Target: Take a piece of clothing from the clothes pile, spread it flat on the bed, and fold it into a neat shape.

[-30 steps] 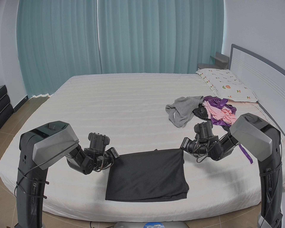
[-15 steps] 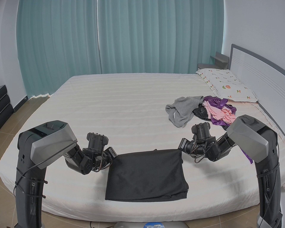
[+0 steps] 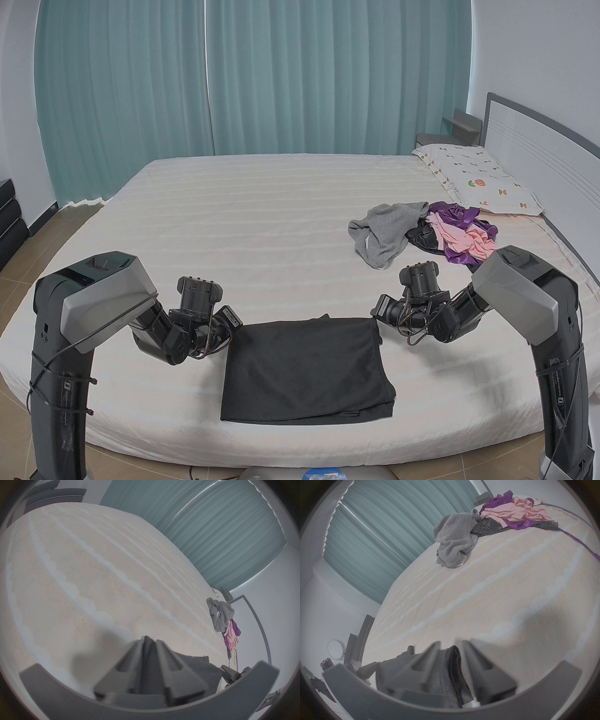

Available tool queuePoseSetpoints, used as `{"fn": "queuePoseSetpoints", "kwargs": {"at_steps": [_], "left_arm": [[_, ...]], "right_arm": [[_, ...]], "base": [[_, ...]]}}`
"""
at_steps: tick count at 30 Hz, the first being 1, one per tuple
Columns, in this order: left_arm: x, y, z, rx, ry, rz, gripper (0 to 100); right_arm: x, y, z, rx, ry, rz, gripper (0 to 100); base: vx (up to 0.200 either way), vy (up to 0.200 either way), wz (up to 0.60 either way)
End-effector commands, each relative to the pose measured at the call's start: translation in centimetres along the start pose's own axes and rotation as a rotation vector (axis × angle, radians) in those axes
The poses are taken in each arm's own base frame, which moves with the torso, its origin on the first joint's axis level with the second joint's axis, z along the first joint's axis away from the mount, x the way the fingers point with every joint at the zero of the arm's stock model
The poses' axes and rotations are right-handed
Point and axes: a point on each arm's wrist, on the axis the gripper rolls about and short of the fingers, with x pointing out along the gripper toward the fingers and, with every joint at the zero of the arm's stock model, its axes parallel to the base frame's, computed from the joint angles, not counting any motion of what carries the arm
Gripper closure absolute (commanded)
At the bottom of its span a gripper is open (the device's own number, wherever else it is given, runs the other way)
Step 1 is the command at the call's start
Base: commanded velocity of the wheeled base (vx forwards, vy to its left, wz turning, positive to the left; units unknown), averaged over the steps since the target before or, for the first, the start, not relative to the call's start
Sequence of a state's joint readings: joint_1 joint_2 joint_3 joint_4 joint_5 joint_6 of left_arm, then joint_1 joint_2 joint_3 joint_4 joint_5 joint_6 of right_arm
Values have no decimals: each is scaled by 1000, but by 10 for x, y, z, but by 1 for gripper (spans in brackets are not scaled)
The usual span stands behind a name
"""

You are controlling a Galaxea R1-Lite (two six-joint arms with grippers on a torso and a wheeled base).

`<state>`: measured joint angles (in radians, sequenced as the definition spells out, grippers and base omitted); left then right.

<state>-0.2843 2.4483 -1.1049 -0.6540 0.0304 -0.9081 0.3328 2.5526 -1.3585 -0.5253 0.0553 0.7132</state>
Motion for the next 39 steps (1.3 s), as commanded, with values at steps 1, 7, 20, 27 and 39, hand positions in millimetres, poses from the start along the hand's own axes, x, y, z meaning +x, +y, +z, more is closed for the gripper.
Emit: {"fn": "queuePoseSetpoints", "kwargs": {"at_steps": [1, 7, 20, 27, 39], "left_arm": [[-1, -1, 0, -1, 0, -3, 0], [-3, -2, 3, -9, -8, -10, 0], [-72, 12, 8, -36, 112, -179, 0], [-85, 26, -26, 190, 240, -277, 0], [-63, 30, -38, 235, 252, -270, 0]], "right_arm": [[-1, 2, -3, -5, 8, 3, 0], [-13, 7, 7, 15, -14, 21, 0], [-105, -28, -4, 87, -53, 106, 0], [-142, -55, -38, 110, -49, 173, 0], [-128, -82, -49, 248, -39, 234, 0]], "base": [[0, 0, 0], [0, 0, 0], [0, 0, 0], [0, 0, 0], [0, 0, 0]]}}
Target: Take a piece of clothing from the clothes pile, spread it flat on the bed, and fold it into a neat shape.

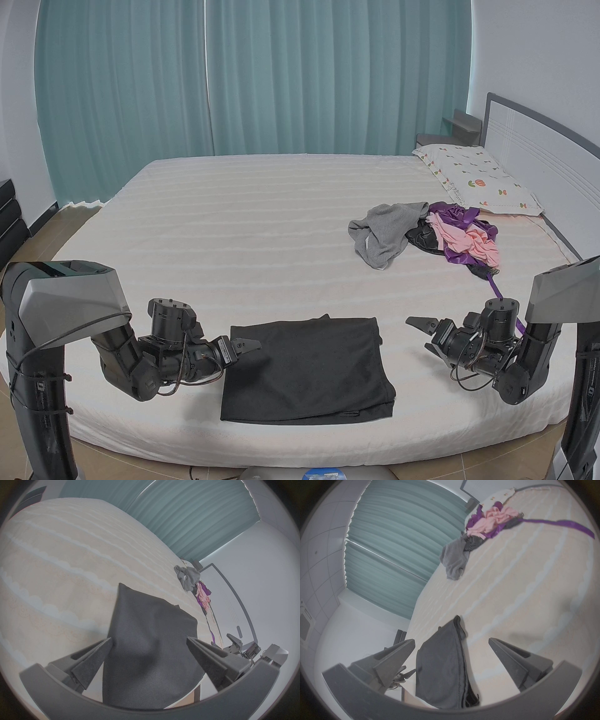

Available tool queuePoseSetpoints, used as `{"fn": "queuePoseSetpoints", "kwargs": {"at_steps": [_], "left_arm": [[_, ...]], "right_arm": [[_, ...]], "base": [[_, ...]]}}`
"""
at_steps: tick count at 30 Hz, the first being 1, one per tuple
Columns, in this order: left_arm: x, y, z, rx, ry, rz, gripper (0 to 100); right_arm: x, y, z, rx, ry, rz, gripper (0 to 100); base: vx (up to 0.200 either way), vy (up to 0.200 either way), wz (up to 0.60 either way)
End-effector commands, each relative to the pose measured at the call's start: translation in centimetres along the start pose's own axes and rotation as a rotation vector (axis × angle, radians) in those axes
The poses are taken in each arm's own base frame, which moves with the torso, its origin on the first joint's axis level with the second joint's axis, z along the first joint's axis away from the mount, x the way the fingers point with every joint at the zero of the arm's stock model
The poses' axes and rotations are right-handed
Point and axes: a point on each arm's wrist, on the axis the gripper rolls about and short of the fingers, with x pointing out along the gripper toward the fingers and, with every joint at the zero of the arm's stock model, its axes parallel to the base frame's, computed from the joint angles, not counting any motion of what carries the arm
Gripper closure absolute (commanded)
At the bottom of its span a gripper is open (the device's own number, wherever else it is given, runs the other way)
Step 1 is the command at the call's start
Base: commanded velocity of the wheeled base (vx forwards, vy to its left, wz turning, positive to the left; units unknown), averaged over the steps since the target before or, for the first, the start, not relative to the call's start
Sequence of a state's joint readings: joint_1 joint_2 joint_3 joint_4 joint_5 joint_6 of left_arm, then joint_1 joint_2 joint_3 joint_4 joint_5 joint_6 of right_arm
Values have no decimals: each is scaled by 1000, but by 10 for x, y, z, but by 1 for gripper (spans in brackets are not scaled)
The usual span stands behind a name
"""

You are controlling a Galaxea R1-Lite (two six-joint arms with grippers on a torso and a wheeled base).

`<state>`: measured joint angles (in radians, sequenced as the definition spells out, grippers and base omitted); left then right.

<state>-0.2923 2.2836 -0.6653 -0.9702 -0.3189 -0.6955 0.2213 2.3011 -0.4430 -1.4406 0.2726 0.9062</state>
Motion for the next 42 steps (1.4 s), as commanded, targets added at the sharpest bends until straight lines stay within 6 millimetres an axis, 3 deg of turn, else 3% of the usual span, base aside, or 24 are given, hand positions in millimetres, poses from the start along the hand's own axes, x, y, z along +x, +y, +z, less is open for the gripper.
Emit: {"fn": "queuePoseSetpoints", "kwargs": {"at_steps": [1, 6, 37, 38, 42], "left_arm": [[8, 4, -7, 10, 26, 5, 0], [14, 5, -1, 6, -21, 66, 0], [22, 2, -10, 30, -16, 108, 0], [23, 3, -11, 37, -18, 119, 100], [24, 3, -12, 47, -23, 129, 100]], "right_arm": [[0, -19, -5, 45, 41, -42, 0], [2, -24, -1, 107, 33, -40, 0], [1, -27, -8, 93, 37, -37, 0], [1, -27, -8, 92, 37, -37, 0], [1, -27, -8, 93, 37, -37, 0]], "base": [[0, 0, 0], [0, 0, 0], [0, 0, 0], [0, 0, 0], [0, 0, 0]]}}
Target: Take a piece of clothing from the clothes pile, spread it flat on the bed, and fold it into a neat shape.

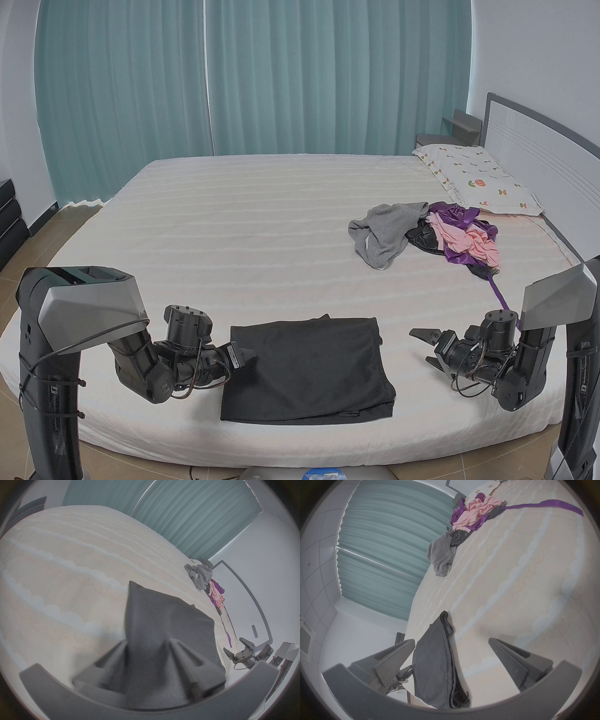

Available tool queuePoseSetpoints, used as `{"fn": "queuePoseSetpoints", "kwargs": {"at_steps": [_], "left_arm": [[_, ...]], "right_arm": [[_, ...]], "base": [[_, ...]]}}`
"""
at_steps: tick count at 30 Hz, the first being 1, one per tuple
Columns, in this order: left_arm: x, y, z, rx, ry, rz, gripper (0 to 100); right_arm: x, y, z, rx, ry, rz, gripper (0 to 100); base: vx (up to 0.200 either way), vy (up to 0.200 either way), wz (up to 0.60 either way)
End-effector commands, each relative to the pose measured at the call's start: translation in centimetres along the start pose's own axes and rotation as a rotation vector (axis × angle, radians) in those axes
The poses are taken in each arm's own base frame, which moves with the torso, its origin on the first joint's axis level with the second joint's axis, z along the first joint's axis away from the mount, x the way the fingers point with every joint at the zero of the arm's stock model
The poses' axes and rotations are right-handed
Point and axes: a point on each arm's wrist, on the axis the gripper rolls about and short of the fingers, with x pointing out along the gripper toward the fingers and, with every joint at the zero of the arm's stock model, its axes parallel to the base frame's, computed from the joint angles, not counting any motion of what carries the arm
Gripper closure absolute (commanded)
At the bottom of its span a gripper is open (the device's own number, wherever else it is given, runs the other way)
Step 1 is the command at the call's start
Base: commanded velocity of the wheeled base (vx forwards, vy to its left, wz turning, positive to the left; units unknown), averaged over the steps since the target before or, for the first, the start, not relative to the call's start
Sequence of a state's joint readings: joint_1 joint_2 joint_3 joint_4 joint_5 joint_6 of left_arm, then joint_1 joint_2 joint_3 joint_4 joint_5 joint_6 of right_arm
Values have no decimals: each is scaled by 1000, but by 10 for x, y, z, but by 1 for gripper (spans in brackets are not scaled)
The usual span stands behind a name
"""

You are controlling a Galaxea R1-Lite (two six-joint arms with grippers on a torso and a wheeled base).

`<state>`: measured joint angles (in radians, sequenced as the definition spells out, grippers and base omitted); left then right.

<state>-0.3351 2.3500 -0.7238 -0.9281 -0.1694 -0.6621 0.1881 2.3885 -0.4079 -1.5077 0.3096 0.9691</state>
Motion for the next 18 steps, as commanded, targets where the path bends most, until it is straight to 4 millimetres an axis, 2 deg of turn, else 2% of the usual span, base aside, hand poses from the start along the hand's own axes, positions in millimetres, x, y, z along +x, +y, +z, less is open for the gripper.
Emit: {"fn": "queuePoseSetpoints", "kwargs": {"at_steps": [1, 18], "left_arm": [[2, 1, -3, 1, 7, 4, 100], [-3, 7, -3, -30, 3, 28, 100]], "right_arm": [[0, -1, -1, 1, 2, -2, 0], [0, -1, -1, -1, 3, -1, 0]], "base": [[0, 0, 0], [0, 0, 0]]}}
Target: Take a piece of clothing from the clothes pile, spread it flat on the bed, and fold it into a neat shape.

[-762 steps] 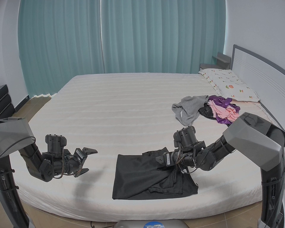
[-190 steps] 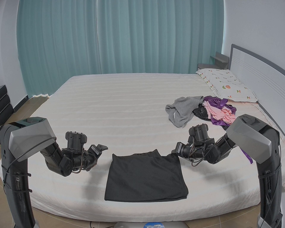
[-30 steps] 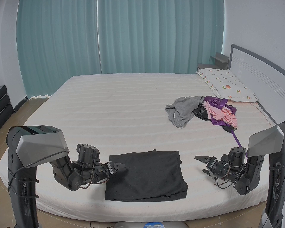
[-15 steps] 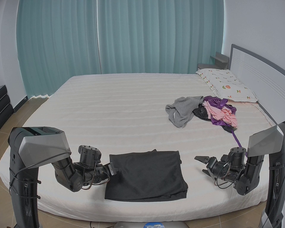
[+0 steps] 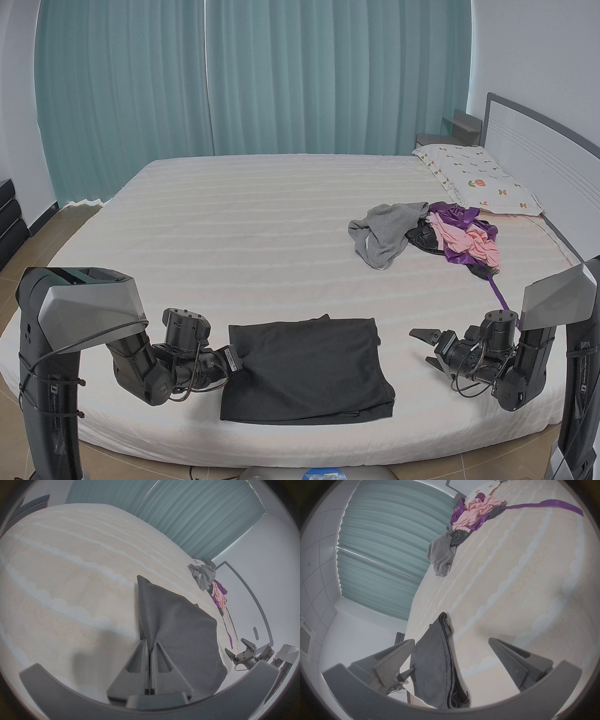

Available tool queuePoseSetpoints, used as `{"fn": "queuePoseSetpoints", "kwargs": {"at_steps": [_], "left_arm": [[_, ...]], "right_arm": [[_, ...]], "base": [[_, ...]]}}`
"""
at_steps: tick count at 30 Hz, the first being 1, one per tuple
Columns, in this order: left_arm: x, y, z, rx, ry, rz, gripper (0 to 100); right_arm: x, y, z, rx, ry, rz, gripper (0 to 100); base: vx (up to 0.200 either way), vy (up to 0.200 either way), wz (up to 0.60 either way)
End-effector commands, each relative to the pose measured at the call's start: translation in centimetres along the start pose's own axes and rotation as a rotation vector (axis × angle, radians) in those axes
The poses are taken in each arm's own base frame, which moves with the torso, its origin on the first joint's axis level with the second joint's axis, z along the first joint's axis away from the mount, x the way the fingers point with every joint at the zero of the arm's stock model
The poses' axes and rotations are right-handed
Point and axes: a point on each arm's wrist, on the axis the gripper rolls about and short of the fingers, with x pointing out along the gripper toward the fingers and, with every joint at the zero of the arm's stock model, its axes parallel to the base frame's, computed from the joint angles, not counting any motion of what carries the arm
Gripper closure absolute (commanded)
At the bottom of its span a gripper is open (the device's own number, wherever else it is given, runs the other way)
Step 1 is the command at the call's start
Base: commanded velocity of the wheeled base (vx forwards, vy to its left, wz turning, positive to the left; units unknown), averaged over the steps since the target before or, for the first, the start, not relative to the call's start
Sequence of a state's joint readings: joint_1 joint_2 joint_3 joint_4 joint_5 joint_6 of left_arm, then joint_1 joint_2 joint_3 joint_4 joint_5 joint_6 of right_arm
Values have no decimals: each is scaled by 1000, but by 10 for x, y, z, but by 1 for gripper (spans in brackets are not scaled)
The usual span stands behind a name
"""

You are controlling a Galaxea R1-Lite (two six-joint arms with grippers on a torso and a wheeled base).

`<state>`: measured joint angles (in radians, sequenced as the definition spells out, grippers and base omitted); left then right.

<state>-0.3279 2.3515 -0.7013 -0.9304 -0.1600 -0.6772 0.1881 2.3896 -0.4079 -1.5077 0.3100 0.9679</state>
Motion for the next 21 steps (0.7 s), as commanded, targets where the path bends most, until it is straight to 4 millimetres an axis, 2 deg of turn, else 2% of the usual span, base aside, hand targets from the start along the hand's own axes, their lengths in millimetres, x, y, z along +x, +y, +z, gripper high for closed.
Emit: {"fn": "queuePoseSetpoints", "kwargs": {"at_steps": [1, 21], "left_arm": [[-1, 1, 1, -10, -8, 4, 100], [1, 0, 4, -40, -51, 45, 100]], "right_arm": [[0, 0, 0, 0, 2, 0, 0], [0, 0, 0, 0, 0, 0, 0]], "base": [[0, 0, 0], [0, 0, 0]]}}
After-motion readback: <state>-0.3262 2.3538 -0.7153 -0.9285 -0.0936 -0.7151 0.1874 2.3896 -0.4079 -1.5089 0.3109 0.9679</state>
